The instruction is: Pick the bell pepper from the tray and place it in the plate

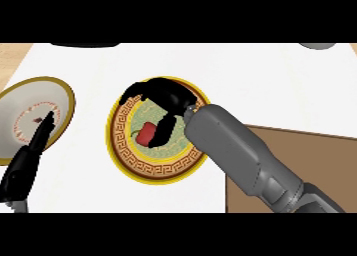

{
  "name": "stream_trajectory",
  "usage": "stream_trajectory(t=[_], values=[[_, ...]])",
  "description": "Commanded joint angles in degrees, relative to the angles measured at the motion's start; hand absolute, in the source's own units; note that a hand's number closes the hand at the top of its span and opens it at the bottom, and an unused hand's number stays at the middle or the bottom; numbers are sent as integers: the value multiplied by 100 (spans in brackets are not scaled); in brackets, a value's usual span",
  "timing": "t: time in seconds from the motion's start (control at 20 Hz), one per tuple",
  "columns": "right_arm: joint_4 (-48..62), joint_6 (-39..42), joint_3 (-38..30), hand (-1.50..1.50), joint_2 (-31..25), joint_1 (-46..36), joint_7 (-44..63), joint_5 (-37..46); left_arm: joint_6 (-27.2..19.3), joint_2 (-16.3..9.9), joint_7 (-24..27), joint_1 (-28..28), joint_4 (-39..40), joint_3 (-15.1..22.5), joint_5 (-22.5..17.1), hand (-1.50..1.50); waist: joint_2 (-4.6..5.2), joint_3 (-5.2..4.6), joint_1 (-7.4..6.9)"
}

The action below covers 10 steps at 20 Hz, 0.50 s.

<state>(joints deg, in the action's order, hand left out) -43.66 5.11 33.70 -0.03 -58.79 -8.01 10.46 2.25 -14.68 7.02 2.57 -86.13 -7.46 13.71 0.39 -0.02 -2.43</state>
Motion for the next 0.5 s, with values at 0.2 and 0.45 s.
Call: stream_trajectory(t=[0.2,0.45], values=[[-47,-759,-784,-150,3,-5,-79,-1324,-10,2,215,239,-33,-118,-48,0,-12,2,39],[792,-586,-1730,-150,-125,-338,-213,-1547,-203,180,357,129,283,-17,141,0,7,0,127]])
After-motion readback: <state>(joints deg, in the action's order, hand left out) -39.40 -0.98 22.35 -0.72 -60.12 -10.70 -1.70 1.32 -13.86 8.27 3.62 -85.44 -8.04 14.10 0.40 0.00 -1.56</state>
